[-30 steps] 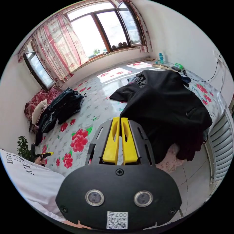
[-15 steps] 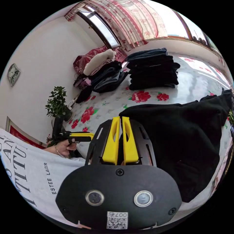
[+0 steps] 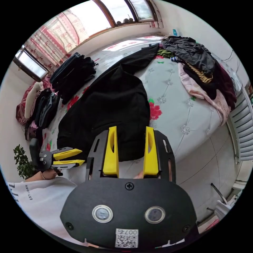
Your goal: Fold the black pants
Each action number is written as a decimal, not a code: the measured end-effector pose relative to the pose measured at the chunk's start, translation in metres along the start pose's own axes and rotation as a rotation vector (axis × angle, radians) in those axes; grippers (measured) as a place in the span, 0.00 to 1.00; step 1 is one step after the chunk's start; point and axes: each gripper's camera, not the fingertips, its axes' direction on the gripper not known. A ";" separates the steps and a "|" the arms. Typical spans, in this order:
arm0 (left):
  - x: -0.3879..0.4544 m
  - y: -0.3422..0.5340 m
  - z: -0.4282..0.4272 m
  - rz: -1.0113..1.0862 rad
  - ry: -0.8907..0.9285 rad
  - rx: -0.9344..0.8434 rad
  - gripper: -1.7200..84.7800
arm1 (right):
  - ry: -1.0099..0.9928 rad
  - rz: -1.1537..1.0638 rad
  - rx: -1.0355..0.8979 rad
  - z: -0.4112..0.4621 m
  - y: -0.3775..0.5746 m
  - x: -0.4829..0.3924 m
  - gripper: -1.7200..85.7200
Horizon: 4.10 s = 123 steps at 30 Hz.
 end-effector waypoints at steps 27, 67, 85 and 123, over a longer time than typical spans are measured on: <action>0.007 0.168 -0.152 -0.681 0.138 0.350 0.18 | -0.746 -0.755 -0.312 -0.008 -0.067 -0.120 0.08; -0.015 0.183 -0.506 -0.705 -0.695 0.373 0.02 | -0.774 -0.311 0.552 -0.315 -0.228 0.117 0.02; -0.040 0.335 -0.310 -1.215 -0.319 0.245 0.07 | -0.199 -0.086 0.156 -0.145 -0.127 0.124 0.10; -0.363 0.188 -0.113 -0.988 -0.344 -0.160 0.01 | -0.141 -0.015 0.212 -0.014 -0.199 0.059 0.12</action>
